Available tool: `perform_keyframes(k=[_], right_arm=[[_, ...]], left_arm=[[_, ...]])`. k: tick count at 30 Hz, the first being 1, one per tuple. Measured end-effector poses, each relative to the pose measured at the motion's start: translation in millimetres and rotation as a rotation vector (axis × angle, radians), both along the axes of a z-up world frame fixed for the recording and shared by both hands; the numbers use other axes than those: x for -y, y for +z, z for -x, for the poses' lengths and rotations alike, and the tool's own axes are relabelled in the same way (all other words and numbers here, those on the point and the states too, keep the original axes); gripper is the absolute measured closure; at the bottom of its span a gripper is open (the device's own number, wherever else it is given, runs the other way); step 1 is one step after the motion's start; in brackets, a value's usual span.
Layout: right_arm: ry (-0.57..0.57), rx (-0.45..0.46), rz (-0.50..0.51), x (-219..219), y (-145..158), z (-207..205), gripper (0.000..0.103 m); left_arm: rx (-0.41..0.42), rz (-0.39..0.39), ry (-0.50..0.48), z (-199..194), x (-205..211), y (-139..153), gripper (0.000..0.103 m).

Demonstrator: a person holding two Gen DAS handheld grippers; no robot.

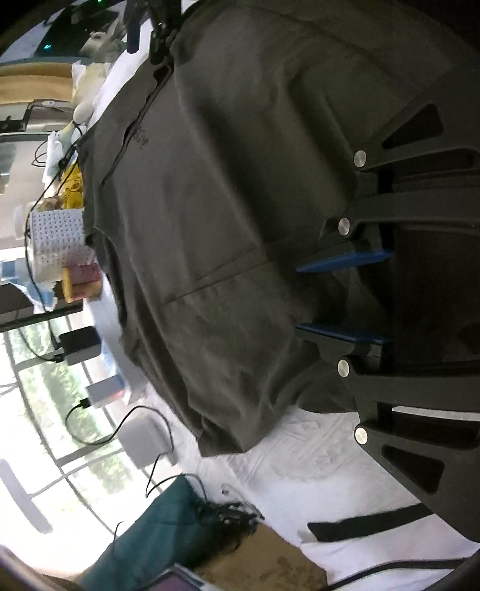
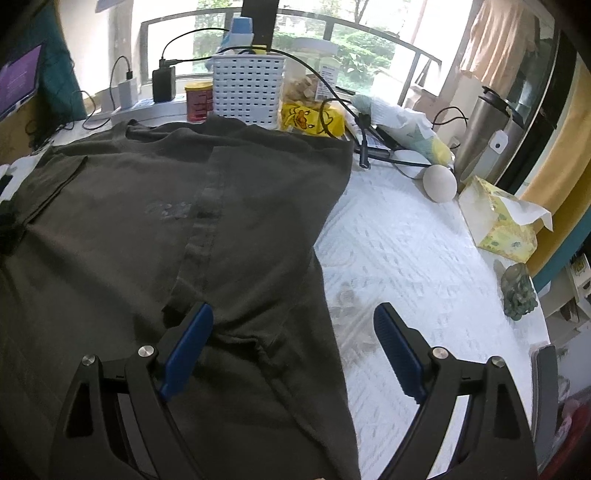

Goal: Fold small clothes
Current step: 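Fold the gripped edge inward over the shirt body and open the left tool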

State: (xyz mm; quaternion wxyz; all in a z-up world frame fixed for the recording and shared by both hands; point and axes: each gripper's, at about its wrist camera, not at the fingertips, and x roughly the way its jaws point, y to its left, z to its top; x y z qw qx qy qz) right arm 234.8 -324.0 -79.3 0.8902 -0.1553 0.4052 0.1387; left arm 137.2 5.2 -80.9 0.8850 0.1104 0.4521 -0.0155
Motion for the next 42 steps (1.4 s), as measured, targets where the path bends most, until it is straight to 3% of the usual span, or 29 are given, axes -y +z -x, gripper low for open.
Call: perform_keyframes(k=[9,15,25,35,42], right_arm=[[0.026,-0.024,0.049,-16,-9,-2,0.015],[0.027,-0.015,0.049,-12,-3,8,0.015],[-0.001,0.007,-0.055,-1,20,37,0.015],[-0.08,0.084,-0.129,34,39,83,0.015],[-0.121,0.063,-0.174,67,30,119,0.015]], left_arm=[[0.019,0.058,0.005,13,-3,8,0.073],[0.099,0.104,0.008,21,-2,25,0.073],[0.188,0.18,-0.001,39,15,48,0.073],[0.208,0.297,-0.019,74,23,53,0.073],[0.253,0.351,0.055,109,9,49,0.073]])
